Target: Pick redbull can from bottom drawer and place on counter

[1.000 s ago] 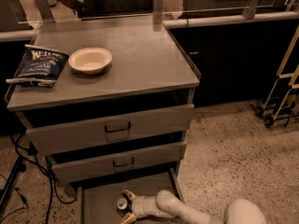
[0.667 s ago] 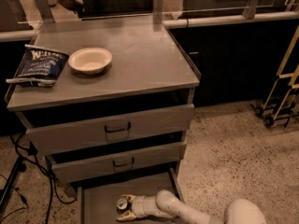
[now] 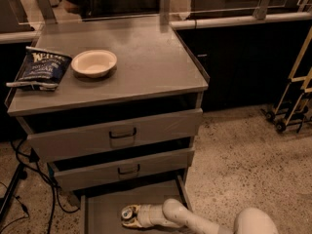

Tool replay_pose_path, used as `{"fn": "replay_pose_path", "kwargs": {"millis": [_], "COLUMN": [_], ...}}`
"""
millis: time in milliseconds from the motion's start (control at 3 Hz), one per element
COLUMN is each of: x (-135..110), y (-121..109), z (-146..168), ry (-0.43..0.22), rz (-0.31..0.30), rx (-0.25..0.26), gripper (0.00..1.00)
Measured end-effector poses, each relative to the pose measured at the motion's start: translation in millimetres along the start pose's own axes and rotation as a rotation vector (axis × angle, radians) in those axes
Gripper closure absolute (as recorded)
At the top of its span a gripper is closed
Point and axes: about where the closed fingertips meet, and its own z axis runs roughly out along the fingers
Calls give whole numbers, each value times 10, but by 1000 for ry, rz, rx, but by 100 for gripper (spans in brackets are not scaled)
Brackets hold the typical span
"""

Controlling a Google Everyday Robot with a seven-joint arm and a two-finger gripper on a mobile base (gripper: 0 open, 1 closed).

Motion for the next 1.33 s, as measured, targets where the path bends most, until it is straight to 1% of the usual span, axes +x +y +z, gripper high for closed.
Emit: {"fn": "replay_pose_path", "kwargs": {"millis": [333,667,1000,1333], "x": [0,-12,-120,-328], "y": [1,24,-3,-24], "z": [1,12,-96,-305], "ry": [0,2,6,0], "rz": [0,5,12,32], "rx": [0,3,28,42], "gripper": [100,100,100,100]}}
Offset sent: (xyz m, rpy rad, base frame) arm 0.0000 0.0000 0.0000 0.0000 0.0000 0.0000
